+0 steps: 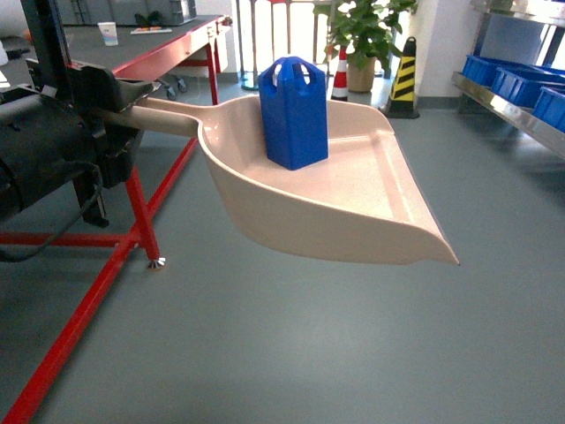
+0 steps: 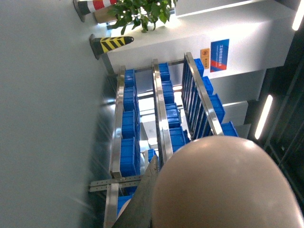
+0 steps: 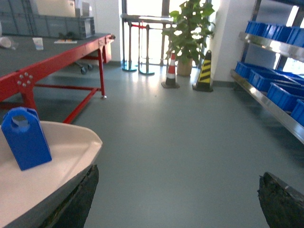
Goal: Place part in tray to right shelf
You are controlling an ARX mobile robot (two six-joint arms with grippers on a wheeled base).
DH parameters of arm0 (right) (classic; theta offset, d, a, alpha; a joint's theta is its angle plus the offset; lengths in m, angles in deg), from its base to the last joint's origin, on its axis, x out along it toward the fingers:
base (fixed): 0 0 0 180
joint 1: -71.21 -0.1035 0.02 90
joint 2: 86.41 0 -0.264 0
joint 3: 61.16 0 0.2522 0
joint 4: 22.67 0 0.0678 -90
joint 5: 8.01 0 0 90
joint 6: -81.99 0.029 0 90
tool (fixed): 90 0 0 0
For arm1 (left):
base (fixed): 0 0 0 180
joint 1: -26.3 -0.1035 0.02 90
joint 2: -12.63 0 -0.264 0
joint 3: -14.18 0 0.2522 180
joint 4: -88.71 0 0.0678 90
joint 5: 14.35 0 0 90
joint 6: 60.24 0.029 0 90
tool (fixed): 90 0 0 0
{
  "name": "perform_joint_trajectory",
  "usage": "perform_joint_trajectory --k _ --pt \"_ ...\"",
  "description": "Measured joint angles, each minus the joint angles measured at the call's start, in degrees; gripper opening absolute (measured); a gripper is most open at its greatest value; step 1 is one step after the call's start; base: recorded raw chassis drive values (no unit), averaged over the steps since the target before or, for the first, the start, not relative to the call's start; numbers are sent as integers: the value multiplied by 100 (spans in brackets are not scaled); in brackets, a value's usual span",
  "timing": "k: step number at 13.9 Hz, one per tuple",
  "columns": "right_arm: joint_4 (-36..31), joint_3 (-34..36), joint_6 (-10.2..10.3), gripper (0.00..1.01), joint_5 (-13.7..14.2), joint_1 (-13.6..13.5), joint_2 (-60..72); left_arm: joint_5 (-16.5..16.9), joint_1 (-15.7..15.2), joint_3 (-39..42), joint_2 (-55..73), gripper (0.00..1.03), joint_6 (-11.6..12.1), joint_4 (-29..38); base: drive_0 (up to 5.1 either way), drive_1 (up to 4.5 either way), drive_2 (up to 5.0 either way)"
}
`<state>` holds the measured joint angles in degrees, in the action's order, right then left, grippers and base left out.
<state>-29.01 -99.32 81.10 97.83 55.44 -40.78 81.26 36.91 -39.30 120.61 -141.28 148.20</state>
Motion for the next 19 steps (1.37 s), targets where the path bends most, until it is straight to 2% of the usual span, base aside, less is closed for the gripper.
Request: perform_joint_trajectory --k 10,19 --pt "-15 0 0 98 -2 -2 0 15 0 0 2 14 0 -2 2 433 -428" --pt "-17 0 0 98 -2 -4 0 15 7 -2 20 14 0 2 -168 -168 -168"
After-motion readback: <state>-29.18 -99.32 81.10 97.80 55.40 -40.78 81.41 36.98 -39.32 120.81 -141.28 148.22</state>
